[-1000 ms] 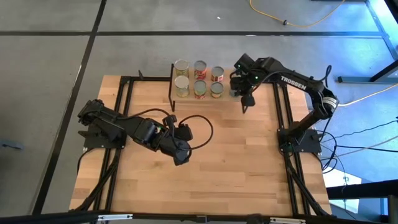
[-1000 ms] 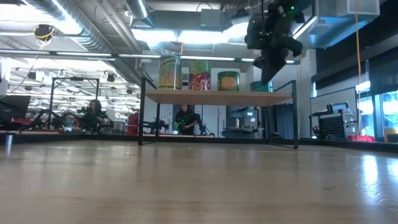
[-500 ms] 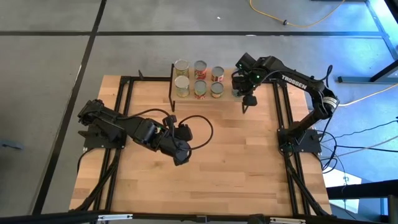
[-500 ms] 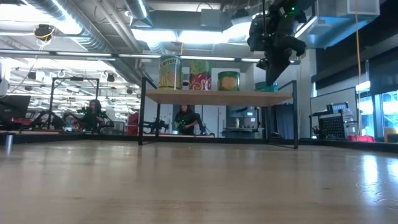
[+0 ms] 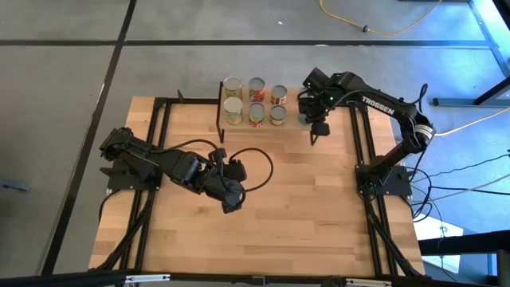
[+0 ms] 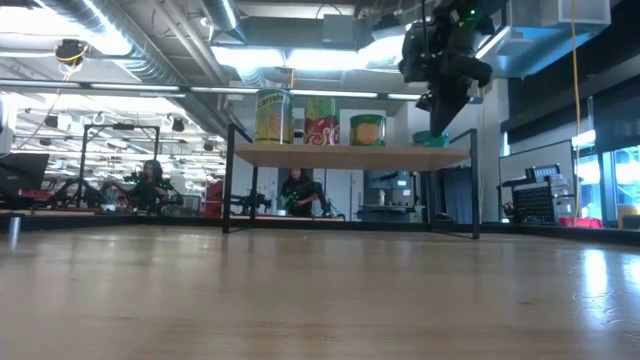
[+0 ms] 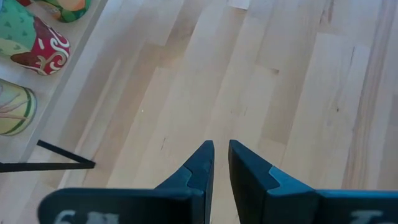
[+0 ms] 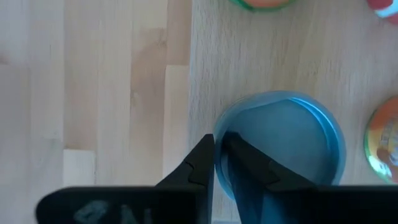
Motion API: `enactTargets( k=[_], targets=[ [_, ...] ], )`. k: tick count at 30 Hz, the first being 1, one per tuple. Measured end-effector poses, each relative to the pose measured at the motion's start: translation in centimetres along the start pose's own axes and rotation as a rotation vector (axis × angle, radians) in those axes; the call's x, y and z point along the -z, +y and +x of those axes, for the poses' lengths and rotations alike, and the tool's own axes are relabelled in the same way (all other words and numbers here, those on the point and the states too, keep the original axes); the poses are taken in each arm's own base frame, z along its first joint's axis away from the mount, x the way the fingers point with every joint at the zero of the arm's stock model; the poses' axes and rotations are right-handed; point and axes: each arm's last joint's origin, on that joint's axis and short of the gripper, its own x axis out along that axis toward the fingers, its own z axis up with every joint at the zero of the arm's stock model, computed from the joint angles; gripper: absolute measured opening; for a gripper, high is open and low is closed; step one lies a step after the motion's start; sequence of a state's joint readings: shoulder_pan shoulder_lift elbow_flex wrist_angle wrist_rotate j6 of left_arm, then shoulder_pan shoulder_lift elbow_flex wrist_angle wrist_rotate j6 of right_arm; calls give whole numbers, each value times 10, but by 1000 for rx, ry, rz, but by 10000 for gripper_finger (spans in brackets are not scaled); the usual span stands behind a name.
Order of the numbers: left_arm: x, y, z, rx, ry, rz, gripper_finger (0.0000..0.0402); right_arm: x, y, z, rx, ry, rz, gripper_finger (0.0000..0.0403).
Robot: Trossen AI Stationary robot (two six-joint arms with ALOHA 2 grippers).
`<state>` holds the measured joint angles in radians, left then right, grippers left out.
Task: Pick and place cans onto a shelf
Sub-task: Put the canned tuna on the shelf, then return to Home Position
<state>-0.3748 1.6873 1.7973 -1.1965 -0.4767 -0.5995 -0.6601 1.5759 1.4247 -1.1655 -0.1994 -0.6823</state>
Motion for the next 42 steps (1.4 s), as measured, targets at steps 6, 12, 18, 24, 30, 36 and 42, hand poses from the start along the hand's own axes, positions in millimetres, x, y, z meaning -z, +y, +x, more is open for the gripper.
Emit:
enactTargets(
  k=[6,12,18,24,30,36,42],
  targets=[
    [0,0,0,0,0,0,43,1,6,-23,45,-39,-10,48],
    [0,0,0,0,0,0,43,3,12,-32,51,-62,-18,48],
    [0,0,0,0,0,-2,43,5,17,-39,53,-70,-24,48],
    [0,0,0,-1,1,20,43,4,33,-52,64,-110,-73,9],
    [4,3,0,-33,39,53,35,4,52,-64,65,-141,-125,4],
    [9,15,-11,-93,54,78,3,8,73,-81,79,-199,-137,3],
    [17,41,-47,-149,7,66,1,16,92,-100,82,-274,-113,3]
  ],
)
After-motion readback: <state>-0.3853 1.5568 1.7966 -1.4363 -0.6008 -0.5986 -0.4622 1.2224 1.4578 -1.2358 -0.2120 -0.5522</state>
